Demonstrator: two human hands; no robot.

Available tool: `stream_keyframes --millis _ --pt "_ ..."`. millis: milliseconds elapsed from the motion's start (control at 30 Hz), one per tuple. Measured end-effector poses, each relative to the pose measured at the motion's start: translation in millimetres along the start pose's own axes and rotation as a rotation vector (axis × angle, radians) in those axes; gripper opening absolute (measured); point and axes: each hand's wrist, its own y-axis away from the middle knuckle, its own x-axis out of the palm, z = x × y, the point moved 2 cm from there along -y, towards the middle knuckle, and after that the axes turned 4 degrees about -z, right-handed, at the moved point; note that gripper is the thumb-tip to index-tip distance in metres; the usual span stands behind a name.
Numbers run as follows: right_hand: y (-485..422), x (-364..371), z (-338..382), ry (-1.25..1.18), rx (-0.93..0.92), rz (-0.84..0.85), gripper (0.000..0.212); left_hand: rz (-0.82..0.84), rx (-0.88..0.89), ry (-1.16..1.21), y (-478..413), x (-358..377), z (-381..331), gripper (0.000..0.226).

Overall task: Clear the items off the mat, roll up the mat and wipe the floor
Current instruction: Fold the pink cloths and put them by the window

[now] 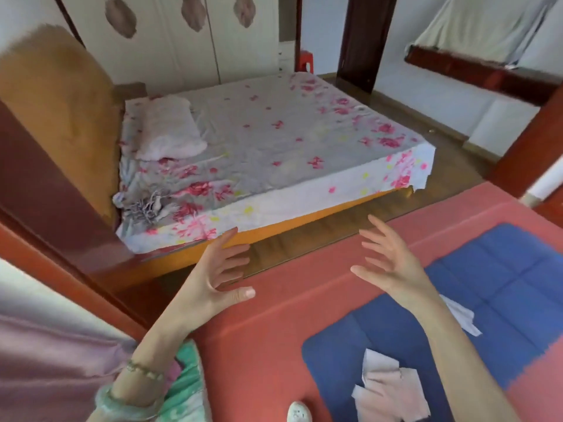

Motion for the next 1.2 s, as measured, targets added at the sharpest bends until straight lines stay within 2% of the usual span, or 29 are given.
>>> stream_keyframes --millis 167,400,567,933,1200 --pt "-58.9 -42.3 -18.1 -0.001 0.018 -0.103 0.088 0.04 0.006 -0.011 -94.2 30.0 -2.8 0.1" --pt "-114.8 -88.1 -45.3 0.04 0.062 -0.232 0.085 0.179 -0.019 0.016 -199.1 72.9 15.8 0.1" --pt "-152.1 -108.3 -66.1 0.043 0.145 -0.35 0.086 0.281 -0.024 0.038 -284.4 93.2 34.9 0.089" --pt "-257.6 -134.2 -85.9 0.042 0.276 -0.781 0.081 0.742 0.036 0.036 -521.1 161.3 38.3 0.104" --pt "-270.1 -154.1 -87.4 0.018 0.367 -1.05 0.079 1.095 0.093 0.002 -595.4 241.2 27.6 0.104"
